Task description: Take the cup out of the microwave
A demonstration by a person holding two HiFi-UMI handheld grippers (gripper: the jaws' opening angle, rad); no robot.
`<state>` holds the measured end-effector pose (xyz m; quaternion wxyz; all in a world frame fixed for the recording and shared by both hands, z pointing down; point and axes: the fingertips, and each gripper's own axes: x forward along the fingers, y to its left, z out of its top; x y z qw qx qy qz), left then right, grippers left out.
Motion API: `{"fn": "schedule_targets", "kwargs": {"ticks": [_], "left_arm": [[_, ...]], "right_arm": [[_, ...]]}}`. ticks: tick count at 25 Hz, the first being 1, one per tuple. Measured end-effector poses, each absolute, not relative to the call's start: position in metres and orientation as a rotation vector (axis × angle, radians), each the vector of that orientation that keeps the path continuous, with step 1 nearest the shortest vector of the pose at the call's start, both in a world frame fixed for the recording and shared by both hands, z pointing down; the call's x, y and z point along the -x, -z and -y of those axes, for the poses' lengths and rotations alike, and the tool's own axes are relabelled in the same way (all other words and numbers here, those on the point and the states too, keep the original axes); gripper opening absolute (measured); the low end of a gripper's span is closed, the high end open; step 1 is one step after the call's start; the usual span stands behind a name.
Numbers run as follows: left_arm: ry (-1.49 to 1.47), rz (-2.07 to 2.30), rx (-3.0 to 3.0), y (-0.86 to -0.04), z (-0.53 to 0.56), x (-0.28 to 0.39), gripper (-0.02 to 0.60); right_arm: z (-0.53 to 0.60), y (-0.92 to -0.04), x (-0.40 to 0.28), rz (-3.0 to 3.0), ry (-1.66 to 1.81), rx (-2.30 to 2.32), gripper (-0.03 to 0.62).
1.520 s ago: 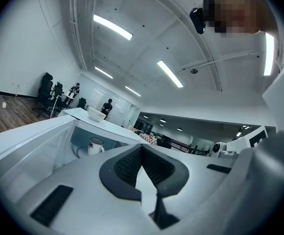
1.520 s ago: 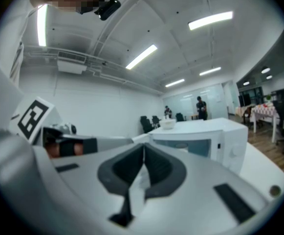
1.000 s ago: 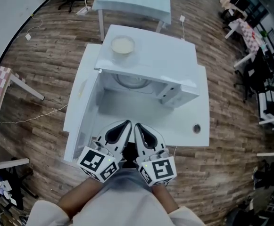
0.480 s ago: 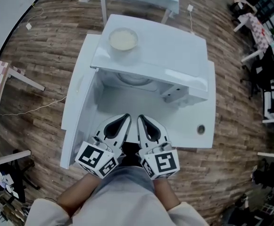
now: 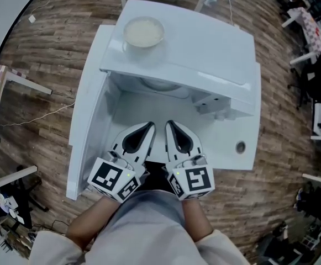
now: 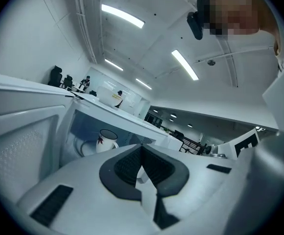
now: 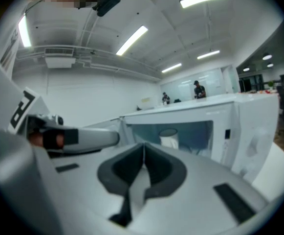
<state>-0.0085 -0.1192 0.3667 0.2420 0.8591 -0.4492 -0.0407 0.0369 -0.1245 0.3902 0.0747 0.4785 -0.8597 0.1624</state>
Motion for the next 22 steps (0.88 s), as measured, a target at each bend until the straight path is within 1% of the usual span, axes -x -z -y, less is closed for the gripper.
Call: {"fn": "schedule_targets", "kwargs": {"ticks": [14,22], "left_arm": [[0.113,1.288,-2.298,-0.39,0.149,0.019,0.015],[0.134,1.322,-2.303,-0.398,0.153,0.021,0.015]], "right_arm": [[0.166,-0.423,-0.042,2.545,-0.503,-1.473,0.023],[0.175,-0.43,-0.042,2.521,-0.45,-1.539,0.023]]}}
